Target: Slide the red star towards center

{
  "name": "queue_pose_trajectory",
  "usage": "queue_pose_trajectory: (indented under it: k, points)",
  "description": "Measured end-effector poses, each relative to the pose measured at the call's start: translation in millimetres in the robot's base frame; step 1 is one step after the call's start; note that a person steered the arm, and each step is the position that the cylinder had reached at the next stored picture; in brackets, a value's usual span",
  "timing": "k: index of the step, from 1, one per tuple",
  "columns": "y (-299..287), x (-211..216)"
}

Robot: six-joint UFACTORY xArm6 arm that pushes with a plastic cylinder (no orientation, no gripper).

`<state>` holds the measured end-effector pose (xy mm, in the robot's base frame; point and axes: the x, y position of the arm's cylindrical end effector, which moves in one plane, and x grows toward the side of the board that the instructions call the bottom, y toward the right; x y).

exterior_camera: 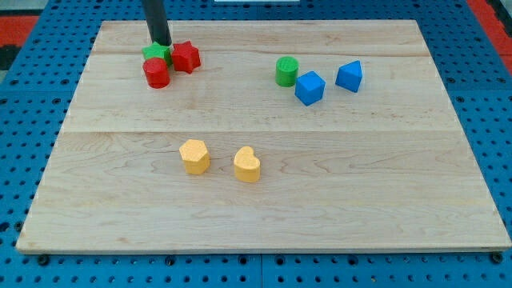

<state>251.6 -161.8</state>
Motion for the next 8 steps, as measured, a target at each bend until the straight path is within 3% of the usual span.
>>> queue_pose_trajectory:
  k: [3,7,8]
  points:
    - [36.0,-0.7]
    - [19.8,116.5]
    - [19.8,116.5]
